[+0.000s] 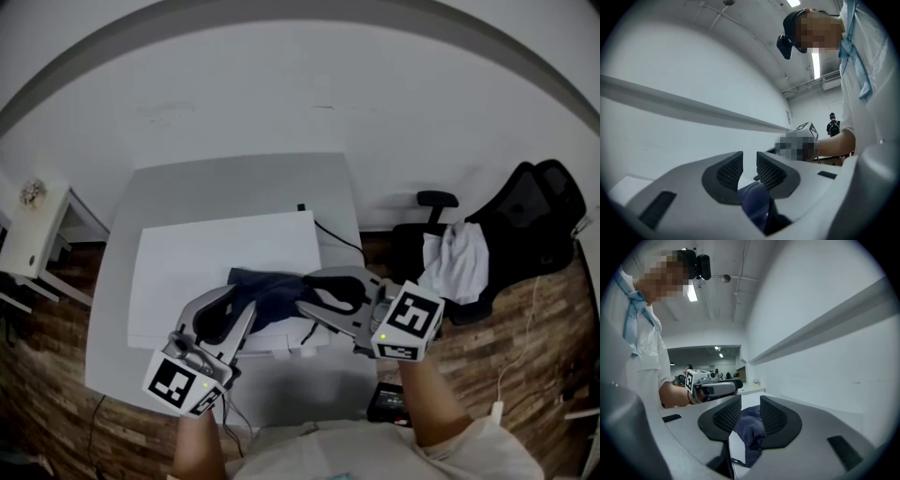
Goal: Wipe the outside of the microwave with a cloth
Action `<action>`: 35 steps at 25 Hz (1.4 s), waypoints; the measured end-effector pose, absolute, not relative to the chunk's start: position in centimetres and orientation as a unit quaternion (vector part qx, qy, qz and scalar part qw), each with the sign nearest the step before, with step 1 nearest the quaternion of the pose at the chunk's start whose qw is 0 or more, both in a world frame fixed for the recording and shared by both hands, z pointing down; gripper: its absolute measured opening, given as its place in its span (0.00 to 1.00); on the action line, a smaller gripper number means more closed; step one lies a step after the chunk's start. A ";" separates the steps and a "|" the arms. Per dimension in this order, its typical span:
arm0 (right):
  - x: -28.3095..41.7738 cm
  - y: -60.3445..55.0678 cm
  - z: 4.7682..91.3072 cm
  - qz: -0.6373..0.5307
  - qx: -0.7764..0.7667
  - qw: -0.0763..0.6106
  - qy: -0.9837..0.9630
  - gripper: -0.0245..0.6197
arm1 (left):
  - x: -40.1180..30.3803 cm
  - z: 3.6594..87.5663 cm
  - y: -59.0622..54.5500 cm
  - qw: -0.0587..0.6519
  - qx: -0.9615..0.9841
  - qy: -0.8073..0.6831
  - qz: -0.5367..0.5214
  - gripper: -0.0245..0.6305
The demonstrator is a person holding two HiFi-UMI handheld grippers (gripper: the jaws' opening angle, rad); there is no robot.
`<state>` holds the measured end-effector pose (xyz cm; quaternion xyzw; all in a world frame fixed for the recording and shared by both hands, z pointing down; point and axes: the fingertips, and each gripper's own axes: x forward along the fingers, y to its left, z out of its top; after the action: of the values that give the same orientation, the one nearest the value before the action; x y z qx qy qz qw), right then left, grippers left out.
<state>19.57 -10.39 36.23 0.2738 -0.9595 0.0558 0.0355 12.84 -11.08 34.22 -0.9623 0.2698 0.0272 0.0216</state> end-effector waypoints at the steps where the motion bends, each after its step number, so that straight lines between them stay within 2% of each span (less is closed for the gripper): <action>1: 19.7 -10.2 36.1 0.049 0.277 0.032 -0.959 0.25 | 13.5 34.2 -10.8 0.024 -0.964 0.263 0.030 0.16; 5: 19.7 -9.4 36.5 0.040 0.280 0.032 -0.959 0.24 | 15.9 34.0 -10.2 0.024 -0.971 0.236 0.039 0.08; 8: 20.1 -9.2 37.0 0.036 0.285 0.036 -0.957 0.17 | 17.1 34.5 -10.0 0.009 -0.976 0.215 0.043 0.04; 19: 21.1 -9.6 36.8 0.048 0.303 0.014 -0.952 0.09 | 18.8 35.0 -9.3 -0.006 -0.982 0.186 0.039 0.04; 35: 20.8 -9.3 36.8 0.055 0.291 0.016 -0.955 0.09 | 19.5 34.9 -9.0 -0.003 -0.984 0.173 0.035 0.04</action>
<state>20.81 -9.31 36.78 0.2907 -0.9551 0.0553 0.0164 19.48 -8.99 34.90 -0.9843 0.1729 0.0353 -0.0032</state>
